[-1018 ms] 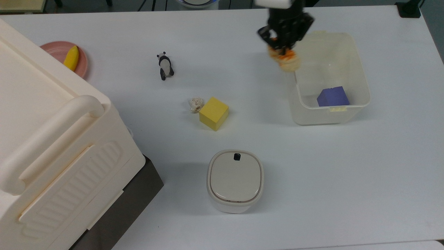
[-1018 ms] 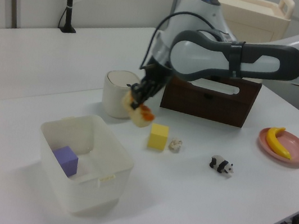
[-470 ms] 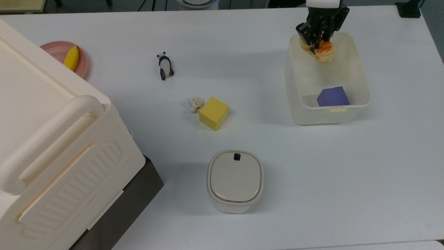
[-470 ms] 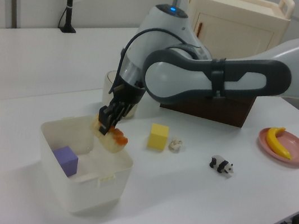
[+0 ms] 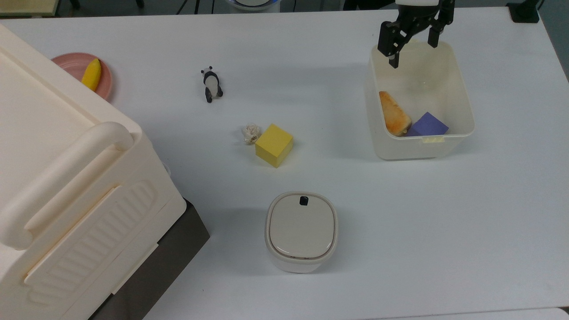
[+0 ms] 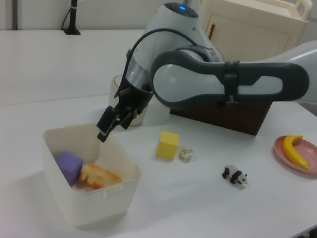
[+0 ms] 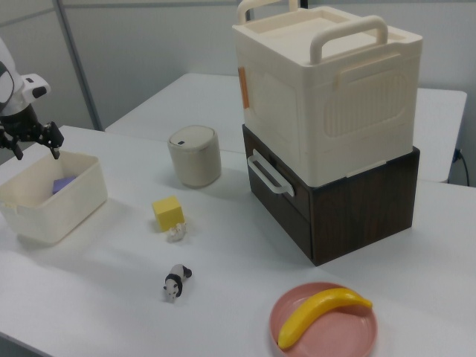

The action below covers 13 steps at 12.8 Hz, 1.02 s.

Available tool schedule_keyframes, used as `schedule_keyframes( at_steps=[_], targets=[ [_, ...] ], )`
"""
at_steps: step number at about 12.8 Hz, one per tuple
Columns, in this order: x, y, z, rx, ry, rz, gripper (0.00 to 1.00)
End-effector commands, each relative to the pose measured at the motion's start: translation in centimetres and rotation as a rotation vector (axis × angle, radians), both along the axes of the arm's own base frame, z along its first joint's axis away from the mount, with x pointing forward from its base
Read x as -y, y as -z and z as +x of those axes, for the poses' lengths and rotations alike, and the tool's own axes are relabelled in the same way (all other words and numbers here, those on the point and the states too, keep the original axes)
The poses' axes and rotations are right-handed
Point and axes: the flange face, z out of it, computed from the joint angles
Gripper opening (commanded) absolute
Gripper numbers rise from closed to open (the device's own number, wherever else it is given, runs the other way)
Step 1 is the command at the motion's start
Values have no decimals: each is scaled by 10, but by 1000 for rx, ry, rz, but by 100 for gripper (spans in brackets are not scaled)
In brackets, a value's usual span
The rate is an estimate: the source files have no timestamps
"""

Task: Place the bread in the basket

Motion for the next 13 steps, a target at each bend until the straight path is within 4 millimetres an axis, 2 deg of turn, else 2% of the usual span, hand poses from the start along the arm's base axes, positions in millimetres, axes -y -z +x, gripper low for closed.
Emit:
schedule_keyframes(
  at_steps=[1, 2, 5, 8, 9, 10, 13],
  targets=[
    [42, -33, -8, -59, 57, -56, 100],
    [63, -38, -7, -92, 87, -94, 100],
    [162, -85, 16, -166, 243, -220, 100],
    [291, -144, 39, -116, 487, -178, 100],
    [316, -152, 40, -107, 539, -162, 100],
    [328, -152, 40, -110, 561, -151, 100],
    [344, -145, 45, -154, 598, -19, 100]
  ],
)
